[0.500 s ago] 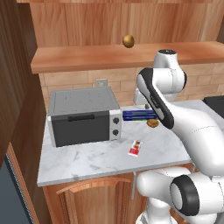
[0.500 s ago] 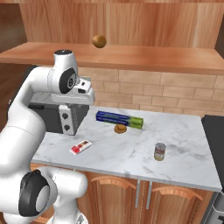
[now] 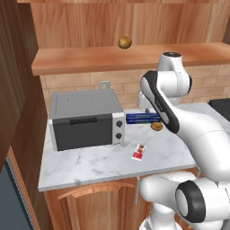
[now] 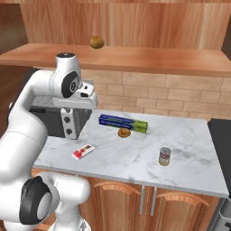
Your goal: Pick the bar and canned food from the counter and place them in the cabinets closest to them.
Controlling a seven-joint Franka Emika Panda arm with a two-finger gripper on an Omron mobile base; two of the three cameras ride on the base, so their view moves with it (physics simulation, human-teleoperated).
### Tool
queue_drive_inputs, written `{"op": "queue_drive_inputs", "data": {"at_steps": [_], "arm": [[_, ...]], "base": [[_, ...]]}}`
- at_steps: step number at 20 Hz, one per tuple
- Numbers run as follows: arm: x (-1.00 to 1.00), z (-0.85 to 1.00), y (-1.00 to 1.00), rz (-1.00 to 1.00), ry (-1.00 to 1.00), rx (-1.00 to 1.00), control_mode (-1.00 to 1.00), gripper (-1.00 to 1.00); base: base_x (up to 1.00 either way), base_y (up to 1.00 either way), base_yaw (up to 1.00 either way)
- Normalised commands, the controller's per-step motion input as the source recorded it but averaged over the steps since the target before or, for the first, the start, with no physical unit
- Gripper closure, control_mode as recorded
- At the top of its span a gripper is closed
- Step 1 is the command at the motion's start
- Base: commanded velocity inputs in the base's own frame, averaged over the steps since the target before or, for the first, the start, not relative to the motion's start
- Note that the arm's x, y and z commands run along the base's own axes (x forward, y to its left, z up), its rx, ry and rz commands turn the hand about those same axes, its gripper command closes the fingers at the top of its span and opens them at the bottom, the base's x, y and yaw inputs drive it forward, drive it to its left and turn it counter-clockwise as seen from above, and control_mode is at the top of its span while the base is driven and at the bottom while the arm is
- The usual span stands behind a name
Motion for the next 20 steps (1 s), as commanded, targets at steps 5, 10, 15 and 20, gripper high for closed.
{"op": "queue_drive_inputs", "data": {"at_steps": [5, 10, 15, 20], "arm": [[-0.06, -0.11, 0.0, 0.0, 0.0, 0.04, -1.0, -1.0], [-0.09, -0.17, 0.0, 0.0, 0.0, 0.02, -1.0, -1.0], [-0.04, -0.23, 0.0, 0.0, 0.0, 0.0, -1.0, -1.0], [0.0, -0.24, 0.01, 0.0, 0.0, 0.0, -1.0, -1.0]], "base": [[0.0, 0.0, 0.0], [0.0, 0.0, 0.0], [0.0, 0.0, 0.0], [0.0, 0.0, 0.0]]}}
